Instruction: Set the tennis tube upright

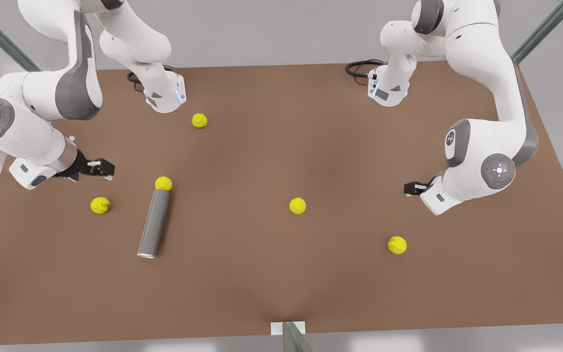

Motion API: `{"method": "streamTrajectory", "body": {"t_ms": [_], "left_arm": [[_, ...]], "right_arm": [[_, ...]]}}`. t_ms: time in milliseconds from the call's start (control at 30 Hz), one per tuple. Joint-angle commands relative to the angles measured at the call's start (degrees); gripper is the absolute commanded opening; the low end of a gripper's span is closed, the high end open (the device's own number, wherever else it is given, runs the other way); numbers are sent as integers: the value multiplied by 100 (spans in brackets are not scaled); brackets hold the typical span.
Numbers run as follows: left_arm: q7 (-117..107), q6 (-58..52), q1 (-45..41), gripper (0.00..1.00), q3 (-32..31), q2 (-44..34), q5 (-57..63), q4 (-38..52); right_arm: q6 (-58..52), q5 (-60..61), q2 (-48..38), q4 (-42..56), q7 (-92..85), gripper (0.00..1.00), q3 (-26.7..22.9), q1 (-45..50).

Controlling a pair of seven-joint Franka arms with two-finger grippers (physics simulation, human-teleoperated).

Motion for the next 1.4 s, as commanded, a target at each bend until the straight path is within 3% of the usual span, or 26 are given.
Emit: {"method": "streamTrajectory", "body": {"t_ms": [0, 233, 333, 633, 1367], "left_arm": [[0, -4, 6, 99, 0, -1, -12, 2], [-114, 110, -20, 99, -8, 8, -20, -24], [-123, 128, -2, 99, -8, 87, -38, -42], [-167, 172, 42, 99, 0, 298, -20, -6], [-167, 400, 6, 99, 0, 518, -29, -15]], "right_arm": [[193, 0, -10, -175, 0, 100, 60, -13], [721, 26, 113, -940, 0, 100, 166, -22], [844, 237, 737, -957, 465, 100, 166, -13], [2971, 237, 1554, -1863, 1643, 100, 148, -268], [4395, -53, 2697, -2056, 1819, 100, 95, -198]]}}
